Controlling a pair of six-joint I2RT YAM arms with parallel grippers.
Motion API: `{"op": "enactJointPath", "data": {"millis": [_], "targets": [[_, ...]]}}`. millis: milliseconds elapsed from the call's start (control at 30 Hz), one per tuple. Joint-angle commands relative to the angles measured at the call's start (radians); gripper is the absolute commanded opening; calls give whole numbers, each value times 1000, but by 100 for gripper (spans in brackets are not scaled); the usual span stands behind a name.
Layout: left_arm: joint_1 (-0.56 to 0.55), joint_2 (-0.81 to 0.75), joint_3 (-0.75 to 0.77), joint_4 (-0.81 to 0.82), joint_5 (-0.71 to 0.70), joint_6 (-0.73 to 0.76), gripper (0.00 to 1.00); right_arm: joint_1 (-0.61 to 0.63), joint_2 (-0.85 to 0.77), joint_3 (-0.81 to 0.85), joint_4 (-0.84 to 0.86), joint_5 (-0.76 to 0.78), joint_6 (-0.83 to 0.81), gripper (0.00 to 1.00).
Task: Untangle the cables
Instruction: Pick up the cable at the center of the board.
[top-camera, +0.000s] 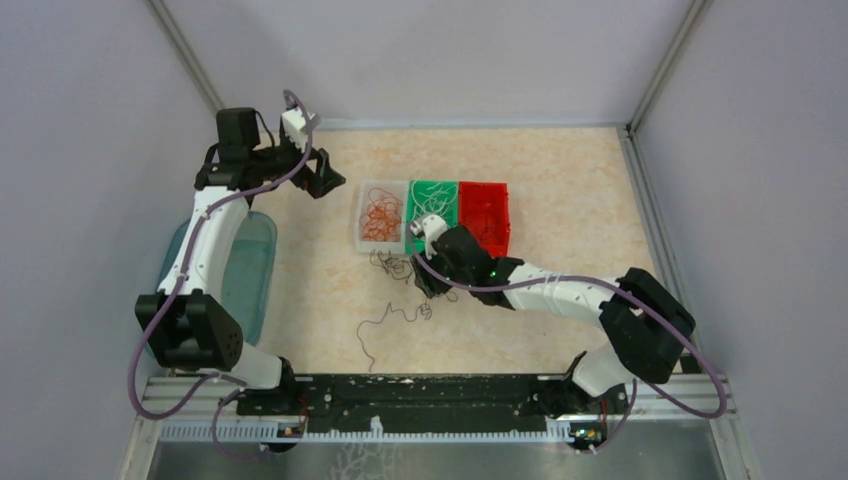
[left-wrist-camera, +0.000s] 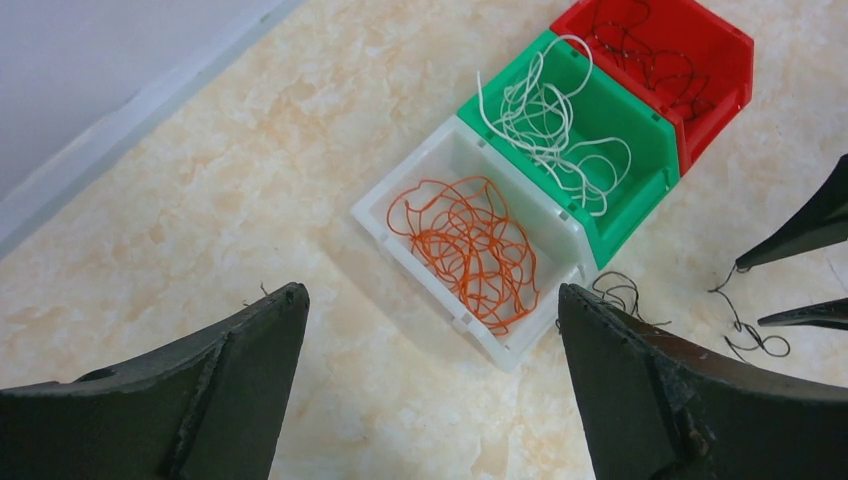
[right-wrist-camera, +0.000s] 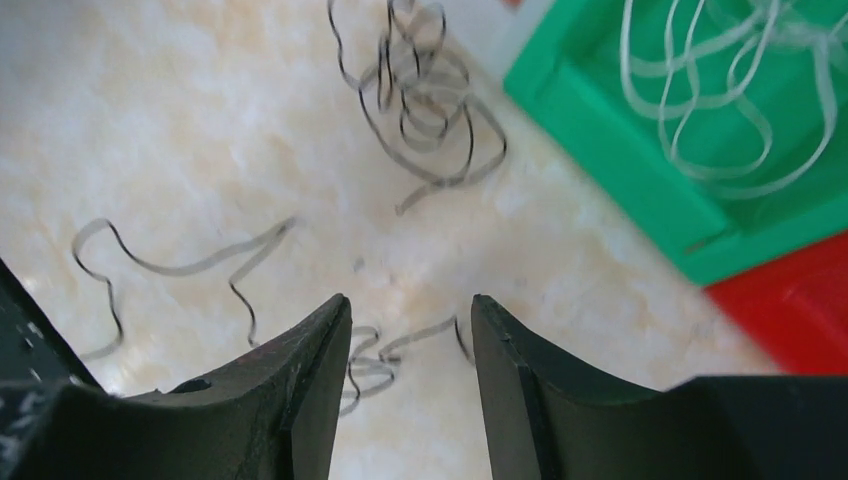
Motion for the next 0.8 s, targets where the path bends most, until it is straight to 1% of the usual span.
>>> {"op": "enactJointPath", "data": {"millis": [0, 67, 200, 367, 533, 567, 633, 700, 767], "targets": [[7, -40, -34, -50, 30, 70, 100, 73, -63, -123, 112, 10, 30, 50], [8, -44, -35, -56, 41, 69, 100, 110, -48, -160, 141, 25, 25, 52], [7, -52, -25, -57, 52, 48, 100, 111, 13, -169, 169, 31, 34, 52], [7, -69, -34, -62, 42, 46, 100, 111, 84, -139, 192, 58, 43, 44], [7, -73, -44, -64, 39, 46, 99, 111, 127, -103, 173, 100, 29, 30], [7, -74, -45, -63, 39, 45, 99, 111, 126, -103, 170, 107, 29, 26], [7, -73, -43, -62, 38, 45, 99, 111, 102, -101, 158, 120, 31, 13], [7, -73, -44, -60, 34, 44, 99, 108, 50, -96, 135, 135, 35, 1], [7, -75, -43, -60, 32, 45, 99, 92, -22, -82, 98, 130, 41, 0]]}}
